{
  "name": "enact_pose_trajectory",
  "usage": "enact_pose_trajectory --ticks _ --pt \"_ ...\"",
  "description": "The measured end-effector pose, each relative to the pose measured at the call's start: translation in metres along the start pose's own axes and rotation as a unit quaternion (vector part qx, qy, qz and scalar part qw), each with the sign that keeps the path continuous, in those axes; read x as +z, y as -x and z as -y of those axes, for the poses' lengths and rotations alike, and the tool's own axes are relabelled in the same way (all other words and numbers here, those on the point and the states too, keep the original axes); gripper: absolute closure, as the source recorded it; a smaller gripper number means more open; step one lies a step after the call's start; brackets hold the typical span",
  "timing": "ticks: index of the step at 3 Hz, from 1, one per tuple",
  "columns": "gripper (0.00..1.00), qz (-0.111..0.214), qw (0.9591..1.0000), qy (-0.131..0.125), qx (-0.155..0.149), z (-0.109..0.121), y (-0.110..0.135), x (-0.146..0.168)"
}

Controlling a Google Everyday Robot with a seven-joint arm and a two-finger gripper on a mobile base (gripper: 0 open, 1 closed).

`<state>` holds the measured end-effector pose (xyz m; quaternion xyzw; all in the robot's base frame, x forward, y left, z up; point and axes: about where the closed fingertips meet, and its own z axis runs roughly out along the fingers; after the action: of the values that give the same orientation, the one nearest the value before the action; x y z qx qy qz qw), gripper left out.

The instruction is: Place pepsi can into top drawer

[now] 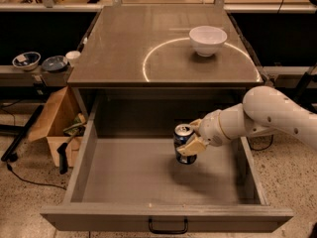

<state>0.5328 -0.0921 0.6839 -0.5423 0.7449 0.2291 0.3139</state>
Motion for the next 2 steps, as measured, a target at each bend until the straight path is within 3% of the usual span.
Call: enact_pose_trajectory --ticks 1,2 --pt "1.0 -0.005 0.9996 0.018 0.019 -0.001 -0.0134 0.0078" --pt "0.82 -0.005 0.9996 0.019 0.02 -0.0015 -0.0142 0.0081"
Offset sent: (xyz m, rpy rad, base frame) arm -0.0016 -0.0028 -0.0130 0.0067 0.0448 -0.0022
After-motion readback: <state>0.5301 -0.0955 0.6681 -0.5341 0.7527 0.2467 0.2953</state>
